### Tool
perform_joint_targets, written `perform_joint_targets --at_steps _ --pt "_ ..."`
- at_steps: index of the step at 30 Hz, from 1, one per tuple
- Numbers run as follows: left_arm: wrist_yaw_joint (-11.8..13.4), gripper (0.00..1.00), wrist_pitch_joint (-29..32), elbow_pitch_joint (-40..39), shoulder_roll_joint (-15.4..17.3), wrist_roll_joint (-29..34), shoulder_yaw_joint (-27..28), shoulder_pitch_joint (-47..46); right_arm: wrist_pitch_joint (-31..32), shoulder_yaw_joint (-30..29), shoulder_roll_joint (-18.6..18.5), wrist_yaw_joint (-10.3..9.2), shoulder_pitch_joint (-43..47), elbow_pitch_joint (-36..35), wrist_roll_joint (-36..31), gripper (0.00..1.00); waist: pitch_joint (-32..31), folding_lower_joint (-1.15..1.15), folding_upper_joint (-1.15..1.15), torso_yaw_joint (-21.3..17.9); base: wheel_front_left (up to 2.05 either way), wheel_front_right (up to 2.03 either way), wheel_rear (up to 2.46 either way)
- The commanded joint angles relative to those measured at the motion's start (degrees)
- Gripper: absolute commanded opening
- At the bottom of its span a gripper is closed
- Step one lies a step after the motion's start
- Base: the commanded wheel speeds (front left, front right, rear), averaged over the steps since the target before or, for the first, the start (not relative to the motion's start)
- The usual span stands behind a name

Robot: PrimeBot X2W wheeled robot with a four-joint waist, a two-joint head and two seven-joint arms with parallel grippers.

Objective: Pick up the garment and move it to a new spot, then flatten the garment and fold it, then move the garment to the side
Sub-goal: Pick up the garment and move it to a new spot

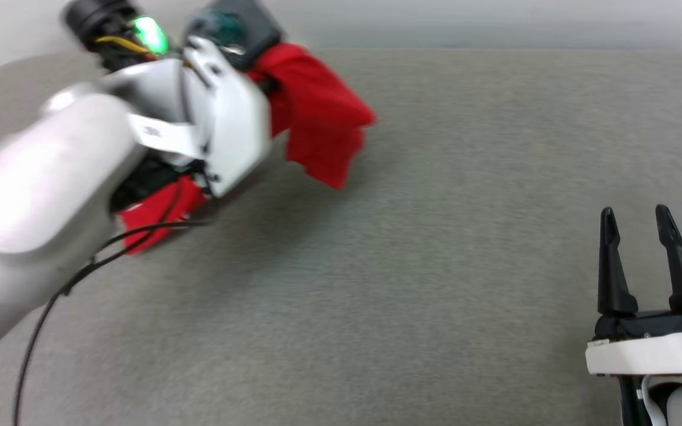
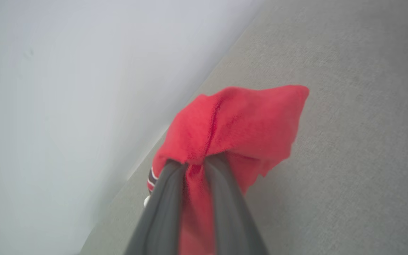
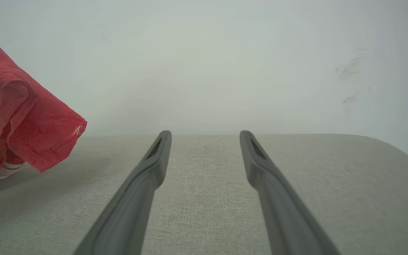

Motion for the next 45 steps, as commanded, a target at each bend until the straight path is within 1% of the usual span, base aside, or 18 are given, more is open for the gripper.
perform_joint_targets --at_steps 1,7,10,13,15,18,21,25,26,29,32,33,34,37,40,43,44,45 --pt "0.0 0.00 -0.8 -0.3 -1.0 -0.1 -0.8 -0.9 -0.1 -0.1 0.2 -0.02 0.4 0.2 0.4 1.00 -0.5 0.01 0.00 -3.4 0.00 0.00 0.00" --pt "0.0 0.00 -6.4 -0.7 -8.0 -1.3 -7.5 -4.5 -0.1 -0.9 0.2 -0.02 0.7 0.4 1.9 1.00 0.0 0.01 0.00 -9.9 0.00 0.00 0.00" --pt "0.0 0.00 -8.9 -0.5 -11.7 -1.6 -9.9 -5.0 -0.1 -1.8 0.2 -0.02 0.9 0.4 2.6 1.00 0.6 0.01 0.00 -12.0 0.00 0.00 0.00" --pt "0.0 0.00 -10.4 0.1 -15.6 -1.7 -11.5 -2.5 -0.1 -2.5 0.2 -0.02 0.7 0.5 3.1 1.00 1.3 0.01 0.00 -13.4 0.00 0.00 0.00" --pt "0.0 0.00 -10.1 0.5 -17.9 -1.4 -11.8 0.5 -0.1 -2.7 0.2 -0.02 0.6 0.5 3.4 1.00 1.8 0.01 0.00 -13.9 0.00 0.00 0.00" --pt "0.0 0.00 -5.3 -1.1 -20.8 2.1 -11.8 8.1 -0.1 -2.8 0.2 -0.02 0.2 0.4 3.8 1.00 2.6 0.01 0.00 -14.4 0.00 0.00 0.00" --pt "0.0 0.00 -0.6 -2.6 -22.0 5.7 -11.7 16.6 -0.1 -2.9 0.2 -0.02 -0.4 0.4 3.8 1.00 3.5 0.01 0.00 -14.5 0.00 0.00 0.00" --pt "0.0 0.00 5.7 -5.3 -21.6 9.7 -11.8 27.2 -0.1 -2.9 0.2 -0.02 -1.1 0.6 3.4 1.00 4.3 0.01 0.00 -14.4 0.00 0.00 0.00" --pt "0.0 0.00 7.1 -6.0 -21.4 9.8 -11.8 29.7 -0.1 -2.9 0.2 -0.02 -1.4 0.6 3.3 1.00 4.4 0.01 0.00 -14.4 0.00 0.00 0.00" --pt "0.0 0.00 9.2 -7.4 -21.1 10.3 -11.8 34.7 -0.1 -3.1 0.1 -0.02 -1.8 0.7 3.0 1.00 4.6 0.01 0.00 -14.0 0.00 0.00 0.00" --pt "0.0 0.00 8.6 -7.7 -21.4 10.1 -11.7 36.2 -0.1 -3.1 0.2 -0.02 -1.6 0.8 2.6 1.00 4.2 0.01 0.00 -13.2 0.00 0.00 0.00" --pt "0.0 0.14 7.8 -7.3 -21.6 10.4 -11.8 36.0 -0.1 -3.1 0.2 -0.02 -1.4 0.9 2.3 1.00 3.9 0.01 0.00 -12.9 0.00 0.00 0.00" --pt "0.0 1.00 6.3 -6.9 -21.8 10.5 -11.8 35.4 -0.1 -3.2 0.2 -0.02 -1.2 1.0 2.1 1.00 3.5 0.01 0.00 -12.5 0.00 0.00 0.00" --pt "0.0 1.00 0.3 -5.4 -22.6 10.3 -11.8 33.6 -0.1 -3.3 0.2 -0.02 -0.2 1.1 1.8 1.00 1.9 0.01 0.00 -11.5 0.00 0.00 0.00" --pt "0.0 1.00 -9.1 -3.2 -22.9 10.9 -11.8 31.3 -0.1 -3.9 0.2 -0.02 1.2 1.2 1.3 1.00 -0.4 0.01 0.00 -10.1 0.00 0.00 0.00" --pt "0.0 1.00 -18.8 0.0 -23.2 9.7 -10.7 29.8 -0.1 -4.6 0.2 -0.02 2.7 1.3 0.9 1.00 -3.2 0.01 0.00 -8.5 0.00 0.00 0.00" --pt "0.3 1.00 -21.4 0.9 -23.2 10.1 -9.6 29.3 -0.1 -4.8 0.2 -0.02 3.2 1.3 0.8 1.00 -4.0 0.01 0.00 -7.9 0.00 0.00 0.00" --pt "1.3 1.00 -23.8 1.9 -23.1 10.7 -8.4 29.1 -0.1 -4.8 0.2 -0.02 3.7 1.4 0.7 1.00 -4.8 0.01 0.00 -7.5 0.00 0.00 0.00"
